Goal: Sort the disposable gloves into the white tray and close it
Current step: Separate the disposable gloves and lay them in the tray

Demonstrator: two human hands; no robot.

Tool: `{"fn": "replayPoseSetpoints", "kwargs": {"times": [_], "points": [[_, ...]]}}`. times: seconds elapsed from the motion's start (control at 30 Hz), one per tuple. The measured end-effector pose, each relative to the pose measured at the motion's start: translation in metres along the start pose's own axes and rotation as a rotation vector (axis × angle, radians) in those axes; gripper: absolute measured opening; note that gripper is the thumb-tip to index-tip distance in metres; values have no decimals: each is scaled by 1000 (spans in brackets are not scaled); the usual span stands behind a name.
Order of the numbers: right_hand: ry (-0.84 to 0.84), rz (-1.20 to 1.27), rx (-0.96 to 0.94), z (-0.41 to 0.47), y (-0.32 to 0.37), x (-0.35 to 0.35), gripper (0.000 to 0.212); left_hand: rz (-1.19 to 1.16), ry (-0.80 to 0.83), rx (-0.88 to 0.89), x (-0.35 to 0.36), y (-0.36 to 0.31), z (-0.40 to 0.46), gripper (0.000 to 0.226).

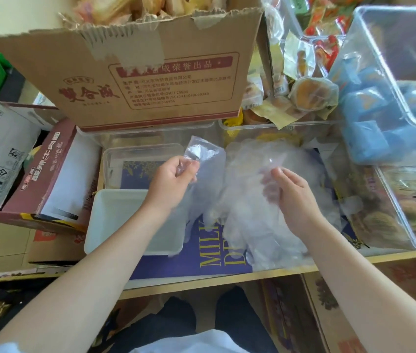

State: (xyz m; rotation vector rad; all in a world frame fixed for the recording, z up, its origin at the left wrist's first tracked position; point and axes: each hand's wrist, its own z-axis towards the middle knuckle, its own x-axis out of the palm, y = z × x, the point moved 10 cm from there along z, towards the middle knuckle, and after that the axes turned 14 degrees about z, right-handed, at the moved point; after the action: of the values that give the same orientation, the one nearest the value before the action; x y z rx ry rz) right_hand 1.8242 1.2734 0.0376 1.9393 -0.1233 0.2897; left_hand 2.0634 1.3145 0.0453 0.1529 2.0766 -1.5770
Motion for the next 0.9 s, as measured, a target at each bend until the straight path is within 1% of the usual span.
{"fn": "replayPoseSetpoints", "kwargs": {"times": [0.07,0.13,0.17,0.2,0.27,0.33,0.37,0.4,0.47,0.5,0.53,0.6,0.63,0.67,0.7,0.73,0.8,0.83,0.9], "points": [[11,117,41,-6,6,7,28,-50,75,38,15,-24,-6,36],[-25,94,47,-11,12,10,27,-70,167,89,32,-45,-16,60],[-38,68,46,-14,15,12,26,-36,197,112,38,-52,-21,67],[-38,60,49,-17,17,14,25,28,215,128,44,-57,-24,67],[-7,86,67,-20,18,20,23,165,212,142,49,-59,-26,55],[18,111,85,-21,20,22,22,228,174,172,49,-61,-24,27],[15,98,93,-20,19,20,21,221,149,174,46,-61,-23,15],[-3,57,101,-19,18,15,20,188,127,161,42,-59,-21,13],[-69,-145,77,-15,19,0,13,61,128,103,35,-52,-17,16],[-95,-281,34,-14,23,-6,18,25,147,80,33,-50,-16,16],[-82,-385,-36,-13,30,-7,31,16,175,73,31,-49,-16,16],[59,-455,-202,-14,45,12,55,27,235,81,30,-49,-16,16],[139,-452,-251,-15,49,24,61,37,259,83,30,-48,-16,15],[197,-448,-272,-14,50,34,61,49,277,83,29,-47,-18,14],[221,-448,-273,-12,51,41,57,46,289,83,29,-47,-19,13],[225,-436,-267,-9,52,46,47,36,295,83,27,-47,-20,12],[197,-397,-302,-6,57,51,18,0,289,84,22,-47,-22,14],[180,-398,-339,-5,61,52,11,-17,278,81,19,-46,-22,16],[152,-426,-405,-6,67,51,18,-54,230,52,8,-40,-22,21]]}}
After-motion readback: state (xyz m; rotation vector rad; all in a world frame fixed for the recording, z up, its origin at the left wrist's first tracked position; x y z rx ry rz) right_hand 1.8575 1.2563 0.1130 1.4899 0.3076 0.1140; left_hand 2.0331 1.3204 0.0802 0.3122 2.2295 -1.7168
